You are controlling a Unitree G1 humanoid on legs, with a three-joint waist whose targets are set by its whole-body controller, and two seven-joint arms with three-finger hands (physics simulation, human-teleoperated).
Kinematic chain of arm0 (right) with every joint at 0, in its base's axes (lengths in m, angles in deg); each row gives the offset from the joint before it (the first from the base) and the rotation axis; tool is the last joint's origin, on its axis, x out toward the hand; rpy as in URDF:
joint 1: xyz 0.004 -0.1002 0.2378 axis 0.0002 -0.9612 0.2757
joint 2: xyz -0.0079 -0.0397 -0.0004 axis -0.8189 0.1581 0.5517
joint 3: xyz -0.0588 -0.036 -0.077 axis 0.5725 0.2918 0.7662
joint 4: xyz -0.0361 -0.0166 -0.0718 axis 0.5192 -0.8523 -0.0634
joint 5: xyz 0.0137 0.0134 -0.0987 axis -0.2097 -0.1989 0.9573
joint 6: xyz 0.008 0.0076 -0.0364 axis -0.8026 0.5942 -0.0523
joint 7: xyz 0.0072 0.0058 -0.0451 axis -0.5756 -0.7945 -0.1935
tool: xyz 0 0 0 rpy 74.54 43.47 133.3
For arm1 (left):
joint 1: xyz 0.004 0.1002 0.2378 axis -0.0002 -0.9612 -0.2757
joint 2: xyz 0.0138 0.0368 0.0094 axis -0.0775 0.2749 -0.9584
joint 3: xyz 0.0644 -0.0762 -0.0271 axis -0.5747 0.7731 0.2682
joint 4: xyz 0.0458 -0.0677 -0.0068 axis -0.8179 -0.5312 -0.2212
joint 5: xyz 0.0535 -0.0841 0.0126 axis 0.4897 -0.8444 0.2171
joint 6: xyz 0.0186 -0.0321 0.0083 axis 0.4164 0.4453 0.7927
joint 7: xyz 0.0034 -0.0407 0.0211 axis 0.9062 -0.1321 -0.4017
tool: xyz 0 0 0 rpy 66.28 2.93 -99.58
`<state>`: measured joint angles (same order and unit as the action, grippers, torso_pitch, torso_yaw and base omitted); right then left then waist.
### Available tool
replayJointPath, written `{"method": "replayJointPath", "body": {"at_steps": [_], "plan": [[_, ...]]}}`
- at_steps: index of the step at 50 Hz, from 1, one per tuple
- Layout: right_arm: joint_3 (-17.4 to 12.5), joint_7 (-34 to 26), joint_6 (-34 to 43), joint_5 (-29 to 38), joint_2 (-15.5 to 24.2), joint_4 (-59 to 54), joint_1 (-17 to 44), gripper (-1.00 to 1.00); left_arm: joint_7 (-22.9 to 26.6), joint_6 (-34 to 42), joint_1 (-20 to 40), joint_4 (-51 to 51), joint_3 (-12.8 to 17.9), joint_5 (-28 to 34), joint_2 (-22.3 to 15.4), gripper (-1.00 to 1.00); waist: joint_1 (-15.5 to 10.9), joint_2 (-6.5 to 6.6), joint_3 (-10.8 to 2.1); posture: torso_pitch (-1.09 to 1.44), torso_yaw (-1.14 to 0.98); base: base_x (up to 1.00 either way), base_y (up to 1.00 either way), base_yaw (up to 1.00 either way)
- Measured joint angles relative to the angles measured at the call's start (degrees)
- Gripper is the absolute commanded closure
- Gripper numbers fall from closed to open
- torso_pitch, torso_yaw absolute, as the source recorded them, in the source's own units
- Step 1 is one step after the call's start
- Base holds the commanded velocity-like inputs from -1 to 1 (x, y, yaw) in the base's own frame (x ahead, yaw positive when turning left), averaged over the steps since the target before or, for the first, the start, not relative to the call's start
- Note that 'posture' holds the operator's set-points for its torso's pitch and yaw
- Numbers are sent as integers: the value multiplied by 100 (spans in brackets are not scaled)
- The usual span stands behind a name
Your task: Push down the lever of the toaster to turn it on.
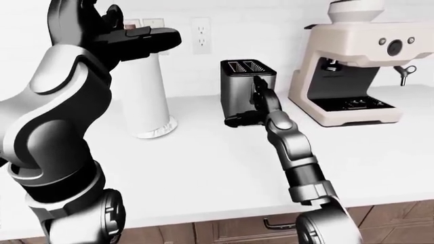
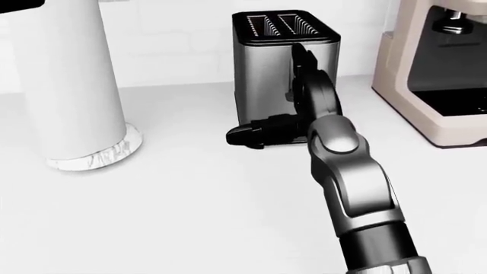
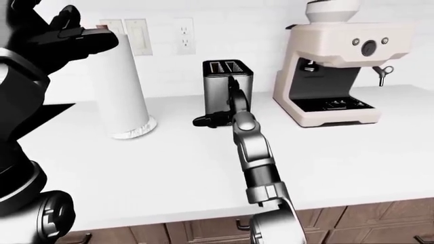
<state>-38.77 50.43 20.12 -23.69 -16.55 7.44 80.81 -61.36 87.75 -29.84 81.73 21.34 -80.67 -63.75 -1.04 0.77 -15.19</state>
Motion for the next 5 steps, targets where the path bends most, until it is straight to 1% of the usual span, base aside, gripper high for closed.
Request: {"method": "replayJointPath", "body": {"at_steps": [5], "plan": [[-13,-4,-252,-21,16,-252,36,-100,1,1,11,22,2,-6,2,-100,-5,2,-2,-38,0,0,0,0]]}}
